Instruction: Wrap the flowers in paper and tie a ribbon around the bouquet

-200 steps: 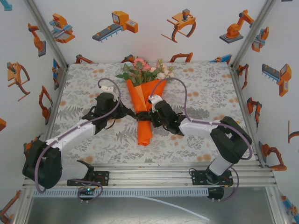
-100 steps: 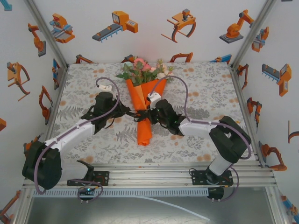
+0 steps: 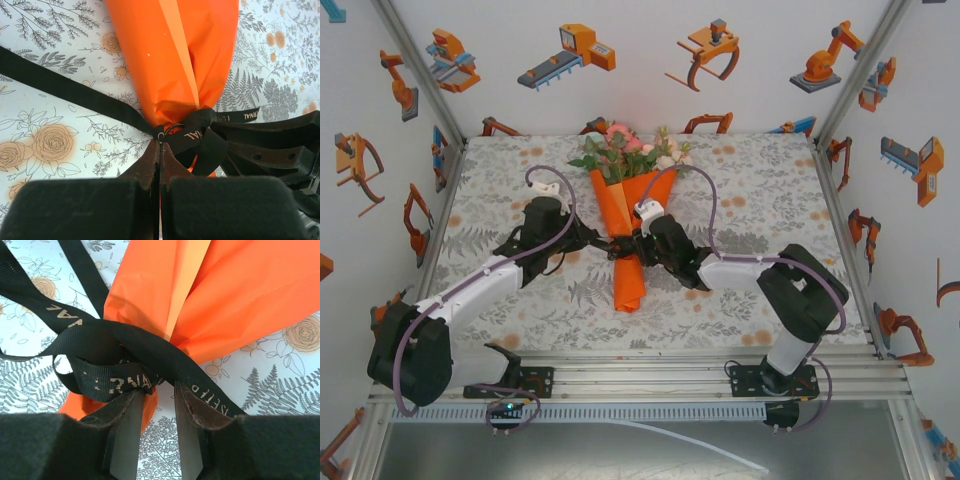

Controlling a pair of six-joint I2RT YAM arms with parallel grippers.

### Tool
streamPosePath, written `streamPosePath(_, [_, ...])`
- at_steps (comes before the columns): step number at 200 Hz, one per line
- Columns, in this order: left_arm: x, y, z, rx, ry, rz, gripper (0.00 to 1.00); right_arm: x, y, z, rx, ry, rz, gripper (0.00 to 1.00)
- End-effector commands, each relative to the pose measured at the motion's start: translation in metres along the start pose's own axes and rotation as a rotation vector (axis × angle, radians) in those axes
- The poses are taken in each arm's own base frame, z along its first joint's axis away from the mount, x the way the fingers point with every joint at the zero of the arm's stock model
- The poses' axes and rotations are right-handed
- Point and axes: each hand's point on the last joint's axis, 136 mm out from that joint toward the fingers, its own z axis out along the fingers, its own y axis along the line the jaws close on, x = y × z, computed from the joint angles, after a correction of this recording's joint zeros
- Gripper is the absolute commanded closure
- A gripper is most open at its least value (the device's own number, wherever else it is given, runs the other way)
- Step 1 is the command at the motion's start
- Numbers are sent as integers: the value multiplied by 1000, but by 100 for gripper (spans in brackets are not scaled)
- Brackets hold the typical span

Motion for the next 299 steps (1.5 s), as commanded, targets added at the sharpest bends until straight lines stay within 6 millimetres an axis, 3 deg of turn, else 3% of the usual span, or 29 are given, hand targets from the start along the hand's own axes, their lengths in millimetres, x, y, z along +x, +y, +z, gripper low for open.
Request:
streamPosePath(1, [-10,-8,-1,33,-23,14,99,-22,-3,6,34,-52,-31,67])
streamPosePath(41, [-8,-8,0,38,-17,12,98,-24,7,21,-8,-41,-44,68])
streamPosePath(64, [-12,-15,-4,66,-27,17,98,-18,6,24,-1,-25,-47,74])
streamPosePath(108, [-26,-54,-17,234,-27,27,98,-13,0,17,25,1,-77,80])
streamPosePath(133, [-25,-73,-24,319,-22,33,97,-12,0,16,28,0,-75,92])
streamPosePath(147, [-21,-78,-26,334,-22,70,85,-18,6,13,-2,-30,-93,100])
streamPosePath(175, [-37,-65,-36,259,-116,153,57,-31,13,-2,-25,-168,-134,100])
streamPosePath(217, [-81,-10,-41,46,-260,28,47,-34,15,-12,-34,-200,-182,100])
streamPosePath(235, [-85,25,-25,-70,-239,-52,46,-37,16,-15,-44,-220,-194,100])
streamPosePath(251, [-79,31,5,-31,-143,-41,63,-42,20,-18,-62,-235,-206,100])
streamPosePath(266, [-67,7,33,105,-2,6,71,-44,22,-21,-74,-247,-226,100])
streamPosePath(299, [-19,-45,64,296,221,113,72,-41,22,-23,-69,-258,-300,100])
